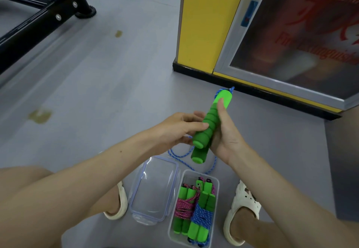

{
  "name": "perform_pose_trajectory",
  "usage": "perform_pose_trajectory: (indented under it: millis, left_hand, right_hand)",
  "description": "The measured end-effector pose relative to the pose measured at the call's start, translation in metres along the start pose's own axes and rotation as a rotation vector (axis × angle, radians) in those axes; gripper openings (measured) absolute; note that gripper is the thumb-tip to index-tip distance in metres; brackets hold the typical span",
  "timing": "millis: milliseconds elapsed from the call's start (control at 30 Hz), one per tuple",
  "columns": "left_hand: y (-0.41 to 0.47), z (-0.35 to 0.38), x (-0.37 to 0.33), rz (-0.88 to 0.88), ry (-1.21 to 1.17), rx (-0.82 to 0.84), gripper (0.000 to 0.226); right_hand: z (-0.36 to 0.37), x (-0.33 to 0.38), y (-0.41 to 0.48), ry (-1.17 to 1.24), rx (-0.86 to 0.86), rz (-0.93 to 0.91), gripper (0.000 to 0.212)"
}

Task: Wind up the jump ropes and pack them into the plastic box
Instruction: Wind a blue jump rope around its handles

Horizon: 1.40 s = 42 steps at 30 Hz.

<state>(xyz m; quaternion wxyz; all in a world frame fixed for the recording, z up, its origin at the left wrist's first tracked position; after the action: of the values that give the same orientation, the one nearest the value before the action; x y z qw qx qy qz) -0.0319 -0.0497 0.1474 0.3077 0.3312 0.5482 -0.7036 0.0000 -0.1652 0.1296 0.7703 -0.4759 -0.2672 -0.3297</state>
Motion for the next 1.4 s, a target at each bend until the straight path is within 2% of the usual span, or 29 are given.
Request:
perform_pose_trajectory:
  millis: [33, 133, 267, 333, 433, 500, 633, 733, 800, 867, 900, 1033, 1100, 1200, 1333, 1400]
  left_hand:
    - [-0.001, -0.001, -0.001, -0.022, -0.017, 0.016, 0.013]
    - [-0.007, -0.005, 0.0, -0.099, -0.06, 0.063, 0.022]
    - [-0.013, -0.006, 0.005, -0.234, -0.185, 0.155, 0.021]
    - [-0.015, -0.004, 0.008, -0.277, -0.131, 0.229, 0.022]
    - [-0.014, -0.003, 0.011, -0.301, 0.106, 0.273, 0.012]
    - [-0.01, -0.005, 0.012, -0.307, 0.229, 0.149, 0.024]
    - [-0.003, 0.0, 0.011, -0.203, 0.53, -0.169, 0.017]
    - [-0.006, 0.005, 0.01, -0.021, 1.151, -0.551, 0.018]
    - [-0.008, 0.011, 0.009, 0.131, 1.393, -0.689, 0.02]
    - [-0.004, 0.009, 0.006, 0.2, 1.371, -0.686, 0.022]
    - [-0.001, 0.004, 0.005, 0.171, 1.259, -0.593, 0.023]
    - [-0.006, 0.002, 0.0, -0.22, 0.287, 0.156, 0.012]
    - [-0.014, 0.005, 0.002, -0.308, 0.04, 0.308, 0.012]
    - [-0.013, 0.01, 0.006, -0.306, -0.006, 0.279, 0.009]
    - [-0.004, 0.005, 0.002, -0.216, 0.271, 0.006, 0.011]
    - [-0.003, 0.006, 0.0, -0.147, 0.485, -0.13, 0.008]
  right_hand:
    - [-0.004, 0.005, 0.002, 0.03, -0.018, -0.016, 0.074]
    - [-0.013, 0.022, 0.003, 0.107, -0.108, -0.087, 0.056]
    - [-0.014, 0.024, 0.003, 0.028, -0.102, -0.067, 0.041]
    - [-0.01, 0.02, 0.002, -0.033, -0.069, -0.046, 0.039]
    - [-0.005, 0.012, 0.002, -0.107, -0.043, -0.03, 0.037]
    - [-0.005, 0.009, 0.003, -0.122, -0.082, -0.024, 0.036]
    - [-0.009, 0.005, 0.006, -0.107, -0.221, -0.04, 0.033]
    - [-0.008, 0.003, 0.006, -0.104, -0.302, -0.029, 0.036]
    - [-0.007, 0.004, 0.006, -0.062, -0.346, -0.013, 0.039]
    - [-0.007, 0.009, 0.008, -0.065, -0.365, -0.044, 0.041]
    - [-0.007, 0.012, 0.009, -0.079, -0.352, -0.065, 0.04]
    - [-0.004, 0.015, 0.005, -0.108, -0.107, -0.037, 0.033]
    - [0.0, 0.013, 0.001, -0.104, 0.009, -0.002, 0.037]
    - [0.002, 0.01, 0.001, -0.168, 0.016, 0.007, 0.041]
    - [0.001, 0.005, 0.005, -0.092, -0.121, 0.017, 0.035]
    - [0.0, 0.001, 0.005, -0.094, -0.17, 0.012, 0.033]
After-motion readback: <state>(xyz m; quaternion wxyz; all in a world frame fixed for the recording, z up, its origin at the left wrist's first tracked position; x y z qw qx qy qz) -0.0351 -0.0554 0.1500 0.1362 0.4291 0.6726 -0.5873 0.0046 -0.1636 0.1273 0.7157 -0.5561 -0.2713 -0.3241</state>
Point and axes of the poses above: each hand's wrist, its own y-axis towards the middle knuckle, its own z-axis out of the palm, x = y × z, the point moved 3 cm from there along y, towards the middle knuckle, and after that the axes turned 6 degrees about -z, right-handed, at the moved point
